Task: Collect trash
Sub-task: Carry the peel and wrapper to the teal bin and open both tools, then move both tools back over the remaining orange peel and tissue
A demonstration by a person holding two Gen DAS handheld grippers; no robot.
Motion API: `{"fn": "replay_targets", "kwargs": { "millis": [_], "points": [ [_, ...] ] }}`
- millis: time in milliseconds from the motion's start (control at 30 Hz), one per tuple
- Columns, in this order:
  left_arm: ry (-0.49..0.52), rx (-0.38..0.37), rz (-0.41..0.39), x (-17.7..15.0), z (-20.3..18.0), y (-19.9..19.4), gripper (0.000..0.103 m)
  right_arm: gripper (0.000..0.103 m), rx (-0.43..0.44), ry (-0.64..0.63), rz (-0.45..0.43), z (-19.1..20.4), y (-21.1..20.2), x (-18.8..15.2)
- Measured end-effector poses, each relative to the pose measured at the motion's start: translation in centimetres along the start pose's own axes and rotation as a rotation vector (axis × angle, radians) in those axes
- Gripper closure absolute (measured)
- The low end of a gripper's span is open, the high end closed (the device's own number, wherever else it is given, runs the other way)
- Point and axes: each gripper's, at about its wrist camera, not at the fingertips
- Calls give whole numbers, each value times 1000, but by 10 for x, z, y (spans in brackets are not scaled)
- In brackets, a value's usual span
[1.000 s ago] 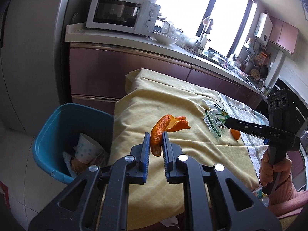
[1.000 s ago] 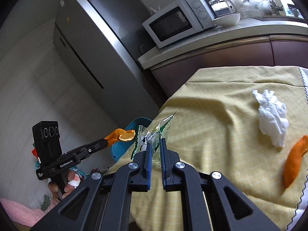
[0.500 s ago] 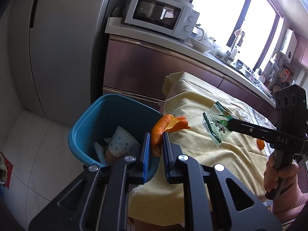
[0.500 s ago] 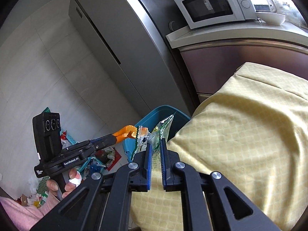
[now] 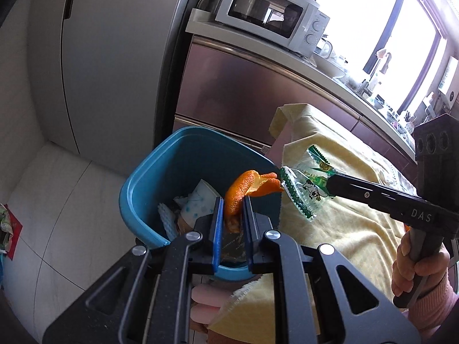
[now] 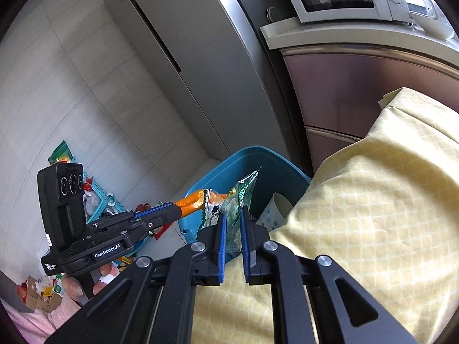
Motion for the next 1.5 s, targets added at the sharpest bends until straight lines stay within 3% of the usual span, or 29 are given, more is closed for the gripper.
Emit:
{"fn": "replay_targets", "kwargs": {
  "millis": [333, 533, 867, 1233, 1500],
  "points": [
    [-20, 18, 39, 1, 6, 27, 89, 86, -24, 17, 48, -2, 26, -2],
    [-37, -14, 58, -1, 9, 39, 86, 71, -32, 48, 51, -5, 29, -5],
    [-45, -47, 57, -3, 0, 45, 86, 70, -17, 69, 29, -11, 18, -7],
    [52, -138, 12, -4, -47, 21, 77, 69, -29, 61, -77, -21, -51, -22],
    [193, -252, 22, -12, -118, 20, 73, 68, -119, 111, -195, -50, -127, -46]
  ]
}}
Point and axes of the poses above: each gripper's, at about its wrist camera, not at the fingertips, and y roughly the way its jaws point, z to its left, x to its top
